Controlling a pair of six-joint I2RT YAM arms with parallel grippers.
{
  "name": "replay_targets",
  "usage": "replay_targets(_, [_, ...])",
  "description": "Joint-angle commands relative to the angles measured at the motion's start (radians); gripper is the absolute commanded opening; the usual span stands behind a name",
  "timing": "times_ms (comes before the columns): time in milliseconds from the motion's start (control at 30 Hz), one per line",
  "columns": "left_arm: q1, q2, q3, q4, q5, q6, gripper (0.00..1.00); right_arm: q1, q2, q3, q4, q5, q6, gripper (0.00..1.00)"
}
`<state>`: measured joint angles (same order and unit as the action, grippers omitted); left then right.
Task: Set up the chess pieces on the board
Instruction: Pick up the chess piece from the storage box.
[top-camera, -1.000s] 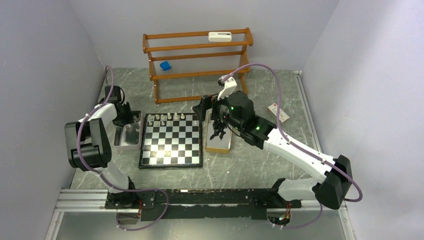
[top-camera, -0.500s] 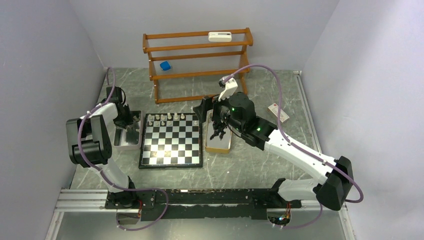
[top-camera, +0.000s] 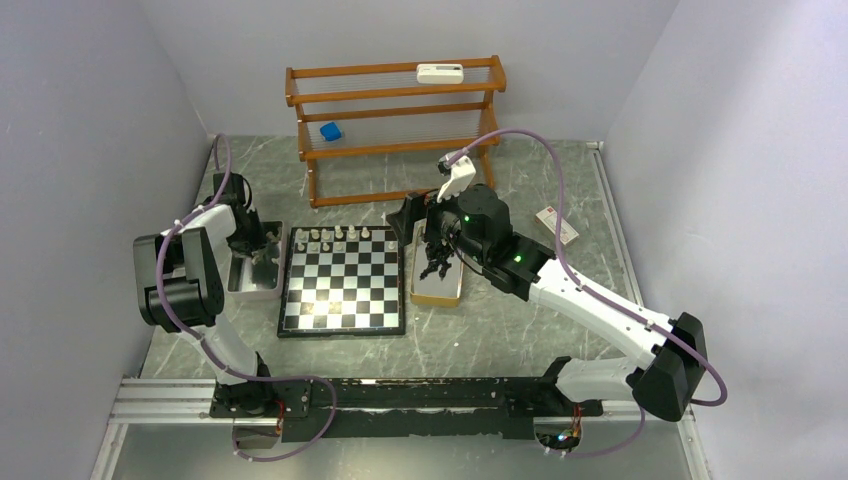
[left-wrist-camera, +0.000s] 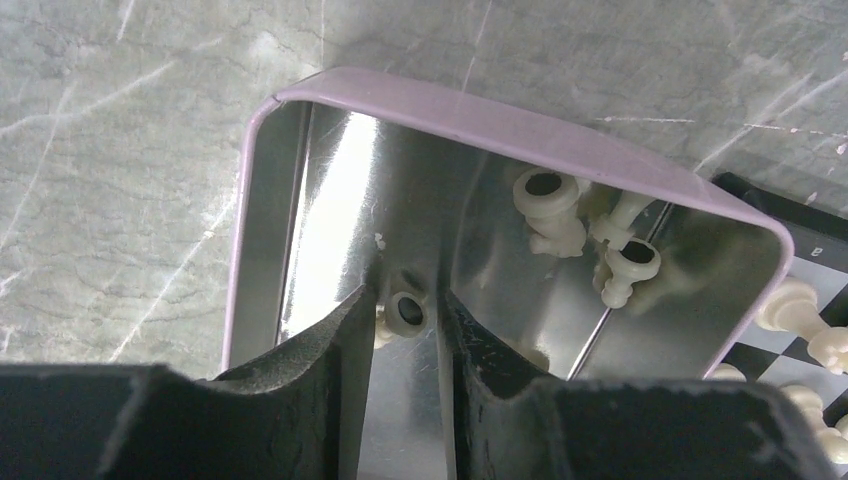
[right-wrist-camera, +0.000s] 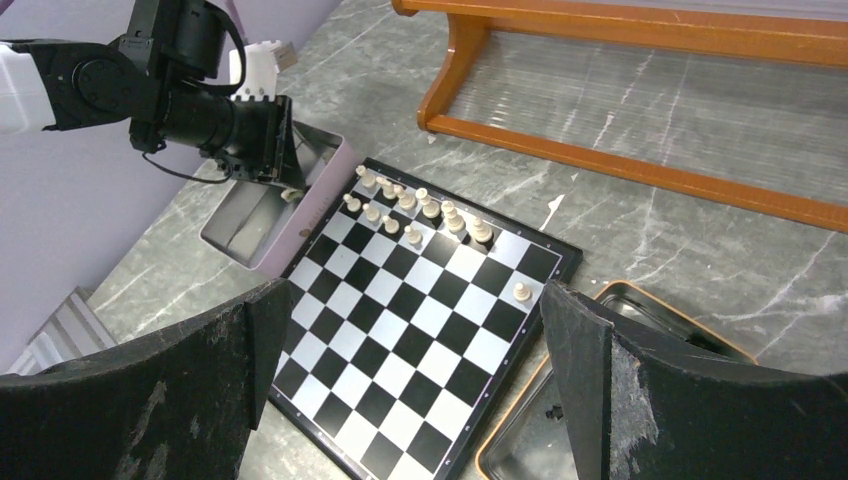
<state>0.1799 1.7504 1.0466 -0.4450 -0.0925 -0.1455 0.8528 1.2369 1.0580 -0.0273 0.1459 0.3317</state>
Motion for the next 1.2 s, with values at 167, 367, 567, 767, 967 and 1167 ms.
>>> replay_targets(167, [0.009, 0.019, 0.019, -0.044, 0.002, -0.007, 0.41, 0.000, -0.020, -0.015, 0.046, 0.014, -0.011, 1.00])
replay_targets(367, [-0.007, 0.005, 0.008, -0.070, -0.015, -0.002, 0.44, 0.000, -0.019, -0.012, 0.047, 0.010, -0.011, 1.00])
replay_targets(567, [-0.045, -0.010, 0.005, -0.092, -0.034, 0.009, 0.47, -0.001, -0.020, -0.013, 0.045, 0.009, -0.010, 1.00])
replay_targets(767, [-0.064, -0.003, 0.011, -0.116, -0.062, 0.000, 0.50, 0.000, -0.024, -0.012, 0.046, 0.004, -0.010, 1.00])
replay_targets(967, [-0.068, -0.065, 0.001, -0.096, -0.079, -0.051, 0.48, 0.000, -0.030, -0.016, 0.047, 0.007, -0.011, 1.00])
replay_targets(1167, [-0.068, -0.045, 0.000, -0.126, -0.082, -0.023, 0.44, 0.000, -0.031, -0.016, 0.048, 0.007, -0.011, 1.00])
